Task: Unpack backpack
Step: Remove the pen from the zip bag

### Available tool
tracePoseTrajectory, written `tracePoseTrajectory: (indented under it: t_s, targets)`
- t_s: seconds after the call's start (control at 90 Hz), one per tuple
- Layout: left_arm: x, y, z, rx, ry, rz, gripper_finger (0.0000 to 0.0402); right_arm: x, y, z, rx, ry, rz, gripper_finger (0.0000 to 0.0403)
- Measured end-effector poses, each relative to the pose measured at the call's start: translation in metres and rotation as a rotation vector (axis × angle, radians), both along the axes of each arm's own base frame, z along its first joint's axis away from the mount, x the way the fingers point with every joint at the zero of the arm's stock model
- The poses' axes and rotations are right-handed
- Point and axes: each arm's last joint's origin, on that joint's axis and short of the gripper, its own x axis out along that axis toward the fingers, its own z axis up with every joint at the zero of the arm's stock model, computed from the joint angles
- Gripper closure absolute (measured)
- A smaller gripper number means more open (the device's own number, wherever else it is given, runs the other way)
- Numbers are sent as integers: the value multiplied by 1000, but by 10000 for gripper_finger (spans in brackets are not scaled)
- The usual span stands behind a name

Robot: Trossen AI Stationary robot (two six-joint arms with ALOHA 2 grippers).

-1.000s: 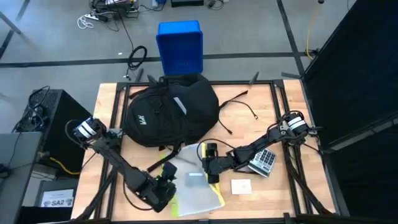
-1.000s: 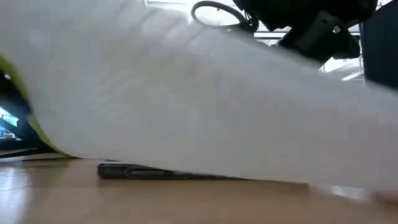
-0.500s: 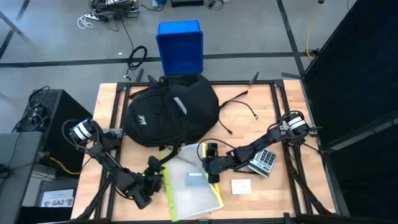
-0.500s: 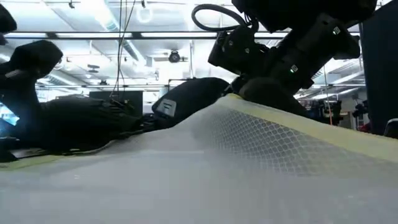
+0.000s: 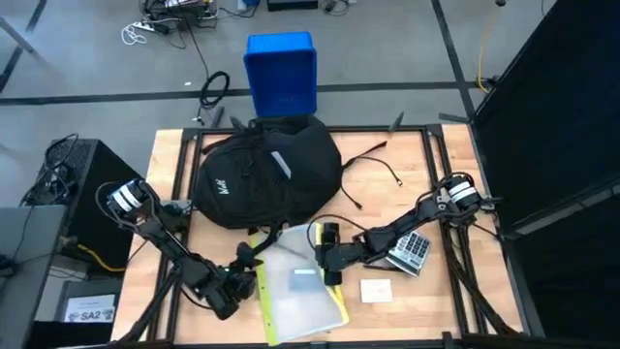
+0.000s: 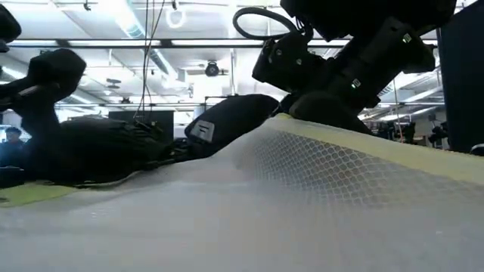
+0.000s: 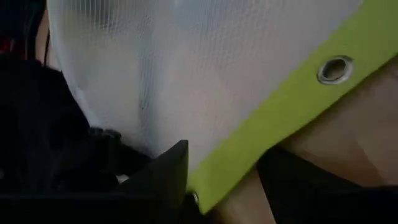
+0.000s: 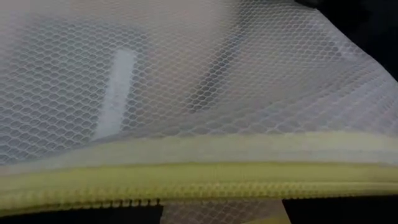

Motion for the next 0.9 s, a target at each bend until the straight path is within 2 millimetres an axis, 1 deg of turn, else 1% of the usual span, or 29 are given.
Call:
tracePoseTrajectory:
  t_s: [0.1,0.211,0.3,0.389,0.5,0.556,0.711,0.8,0.9]
  targets:
    - [7,4,1,30,0,-25,234,0,0,0,2,0,1,173]
    - [14,10,1,45,4,-12,235,0,0,0,2,0,1,171]
    - [17,15,1,62,2,13,250,0,0,0,2,-1,1,166]
    - [20,19,1,79,6,17,289,0,0,0,2,-1,1,161]
    - [24,20,2,100,11,-6,370,1,1,1,7,-23,5,157]
    - [26,20,4,107,16,-18,390,3,3,3,13,-49,13,157]
    - [32,15,19,129,-12,-76,400,2,13,8,2,-90,61,164]
    - [40,10,32,163,-50,-97,401,1,16,10,7,-94,67,170]
    - [48,3,45,157,-70,-128,401,-2,20,9,21,-88,65,173]
